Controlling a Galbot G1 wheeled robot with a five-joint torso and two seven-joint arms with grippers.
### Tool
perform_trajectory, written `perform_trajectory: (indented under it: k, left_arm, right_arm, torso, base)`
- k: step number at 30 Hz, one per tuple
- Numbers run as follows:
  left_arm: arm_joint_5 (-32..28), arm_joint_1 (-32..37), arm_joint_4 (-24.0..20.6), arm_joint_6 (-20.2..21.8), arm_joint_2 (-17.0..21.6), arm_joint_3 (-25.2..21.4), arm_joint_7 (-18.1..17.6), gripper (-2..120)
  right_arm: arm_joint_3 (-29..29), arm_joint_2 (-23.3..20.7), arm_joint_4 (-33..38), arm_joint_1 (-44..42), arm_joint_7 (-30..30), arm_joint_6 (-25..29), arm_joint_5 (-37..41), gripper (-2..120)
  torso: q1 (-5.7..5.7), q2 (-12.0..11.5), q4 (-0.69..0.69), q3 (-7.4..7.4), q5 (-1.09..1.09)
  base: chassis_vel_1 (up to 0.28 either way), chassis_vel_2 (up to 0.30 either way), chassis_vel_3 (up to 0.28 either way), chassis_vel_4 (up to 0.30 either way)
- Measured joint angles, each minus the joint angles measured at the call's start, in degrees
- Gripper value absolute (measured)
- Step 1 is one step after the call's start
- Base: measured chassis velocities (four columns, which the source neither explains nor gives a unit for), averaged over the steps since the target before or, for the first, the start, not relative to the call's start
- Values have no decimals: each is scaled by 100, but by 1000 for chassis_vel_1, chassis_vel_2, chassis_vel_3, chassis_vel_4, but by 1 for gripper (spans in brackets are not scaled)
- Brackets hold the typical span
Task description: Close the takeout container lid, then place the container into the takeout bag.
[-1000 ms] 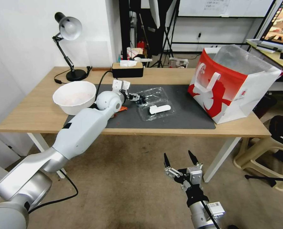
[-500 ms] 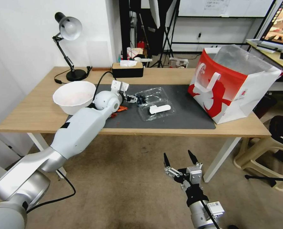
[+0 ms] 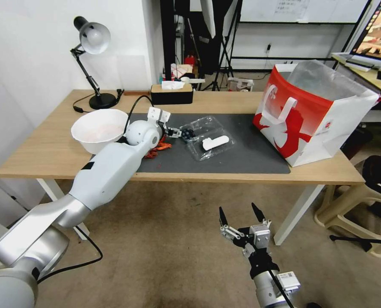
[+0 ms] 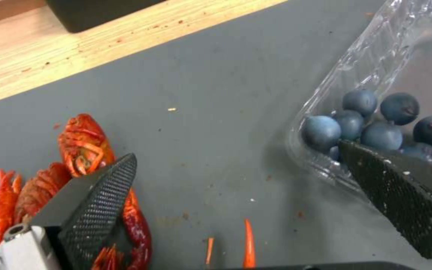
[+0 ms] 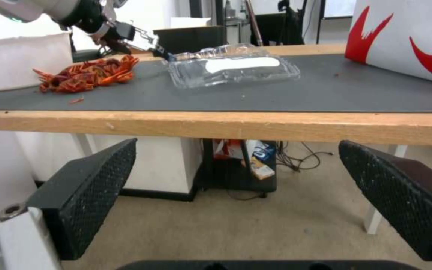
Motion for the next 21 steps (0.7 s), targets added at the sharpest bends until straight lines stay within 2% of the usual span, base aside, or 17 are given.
perform_trajectory:
  k: [13,21]
  left_arm:
    - [-7,-82,190,71,-27,2,108,100]
    - [36,-265,345,117,-1,92,355,100]
  right_arm:
    - [-10,-13,-15,2,0,13,0,100]
    - [-19,-13,-38,29,-1,14,0,100]
  torso:
    - [0,0,1,0,0]
    - [0,0,0,0,0]
  base:
    - [0,0,0,0]
    - [0,0,0,0]
